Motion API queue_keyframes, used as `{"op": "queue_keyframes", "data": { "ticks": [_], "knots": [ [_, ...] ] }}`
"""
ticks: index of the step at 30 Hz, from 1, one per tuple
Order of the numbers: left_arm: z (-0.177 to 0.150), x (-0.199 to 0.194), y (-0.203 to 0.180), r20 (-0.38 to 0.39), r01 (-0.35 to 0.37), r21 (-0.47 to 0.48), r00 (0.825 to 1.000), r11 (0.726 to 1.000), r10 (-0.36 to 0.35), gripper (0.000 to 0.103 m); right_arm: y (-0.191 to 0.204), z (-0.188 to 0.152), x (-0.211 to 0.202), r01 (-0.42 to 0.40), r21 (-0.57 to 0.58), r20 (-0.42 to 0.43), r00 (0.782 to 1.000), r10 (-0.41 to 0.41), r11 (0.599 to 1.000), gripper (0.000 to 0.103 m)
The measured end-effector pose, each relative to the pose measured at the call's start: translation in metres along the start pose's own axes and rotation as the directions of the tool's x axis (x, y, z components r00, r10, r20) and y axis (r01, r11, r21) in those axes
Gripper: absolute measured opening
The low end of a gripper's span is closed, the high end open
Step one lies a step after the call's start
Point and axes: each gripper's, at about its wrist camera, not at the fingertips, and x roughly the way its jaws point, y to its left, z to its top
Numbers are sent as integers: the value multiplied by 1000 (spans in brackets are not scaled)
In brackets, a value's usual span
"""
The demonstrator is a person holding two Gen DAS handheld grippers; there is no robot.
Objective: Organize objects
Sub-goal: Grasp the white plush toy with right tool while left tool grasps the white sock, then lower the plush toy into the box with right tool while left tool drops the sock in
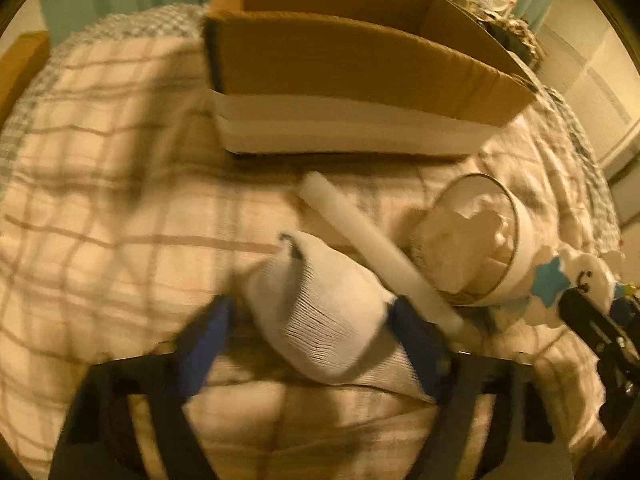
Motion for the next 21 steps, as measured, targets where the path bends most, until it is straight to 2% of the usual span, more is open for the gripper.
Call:
{"op": "queue_keyframes", "data": {
  "ticks": [7,13,21],
  "knots": [
    [-6,-21,-1,54,11,15,998,1000,-12,54,0,-3,-4,6,4,6,1000,-6,1000,42],
    [-16,-69,-3,159,-11,35,987,999,5,51,5,0,-27,13,-5,44,999,-13,1000,42],
    [-14,-144,-10,308,3,42,951,999,-16,51,17,9,-79,12,-21,133,991,-9,1000,42]
  ]
}}
